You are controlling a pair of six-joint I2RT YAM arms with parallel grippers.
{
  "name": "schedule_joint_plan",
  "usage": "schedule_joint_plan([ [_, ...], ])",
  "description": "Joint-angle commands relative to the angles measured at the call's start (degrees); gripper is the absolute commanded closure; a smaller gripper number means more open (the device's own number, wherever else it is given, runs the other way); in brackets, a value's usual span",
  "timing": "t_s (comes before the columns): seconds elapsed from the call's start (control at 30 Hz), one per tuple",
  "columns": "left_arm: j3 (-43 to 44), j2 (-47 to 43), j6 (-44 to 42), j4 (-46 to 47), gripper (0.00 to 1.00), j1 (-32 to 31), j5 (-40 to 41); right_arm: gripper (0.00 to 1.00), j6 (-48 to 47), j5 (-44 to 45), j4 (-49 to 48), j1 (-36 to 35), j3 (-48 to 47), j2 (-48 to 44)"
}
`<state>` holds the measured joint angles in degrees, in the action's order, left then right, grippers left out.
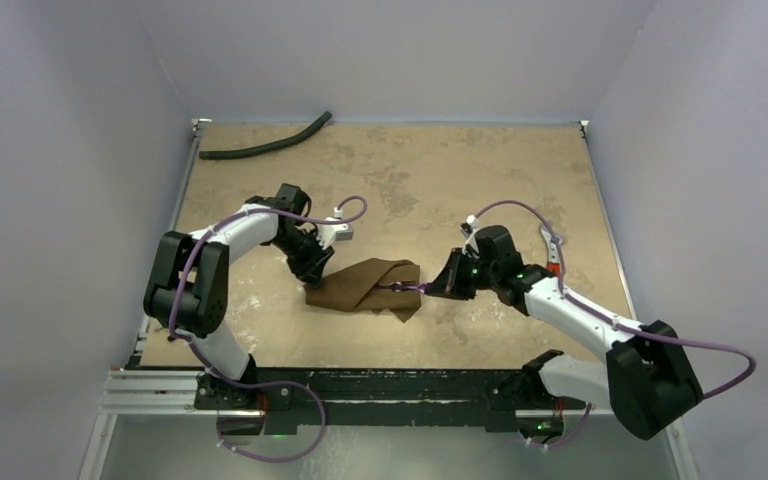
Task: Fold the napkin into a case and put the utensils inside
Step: Reset both arms
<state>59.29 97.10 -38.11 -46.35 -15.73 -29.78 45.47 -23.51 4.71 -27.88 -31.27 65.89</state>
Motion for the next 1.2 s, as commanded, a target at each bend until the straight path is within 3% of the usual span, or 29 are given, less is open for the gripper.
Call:
schedule_joint_plan([
  [0.0,-0.2,0.2,0.4,1.1,0.80,-0.4,-1.7,1.00,3.6,0.8,-8.3,-2.2,-1.7,3.2],
  [0.2,-0.3,0.2,0.1,1.0,0.81,-0.5,-1.9,1.00,4.5,4.6,-7.6,-8.1,-6.3,8.7],
  [0.43,-0.8,0.2,-0.3,0.8,0.83,-0.5,-2.1,1.00,5.3,6.5,-7.5,-8.4,-6.2,8.7],
  [0.77,-0.8,-0.6,-1.1,-0.3,0.86,-0.6,-2.2,1.00,12.0,0.7,-25.7,-8.4,2.3,11.0],
  [0.97,-0.7,-1.3,-1.3,-0.6,0.87,-0.6,-2.5,1.00,9.5,1.1,-23.1,-9.3,-1.5,13.8],
  [1.07,-0.5,-1.5,-1.4,-0.8,0.87,-0.5,-2.6,0.90,8.3,3.5,-19.1,-9.4,-3.2,13.1],
  [1.17,-0.3,-1.0,-1.8,-1.0,0.88,-0.5,-2.6,0.70,6.7,4.3,-17.1,-9.4,-4.6,13.7],
])
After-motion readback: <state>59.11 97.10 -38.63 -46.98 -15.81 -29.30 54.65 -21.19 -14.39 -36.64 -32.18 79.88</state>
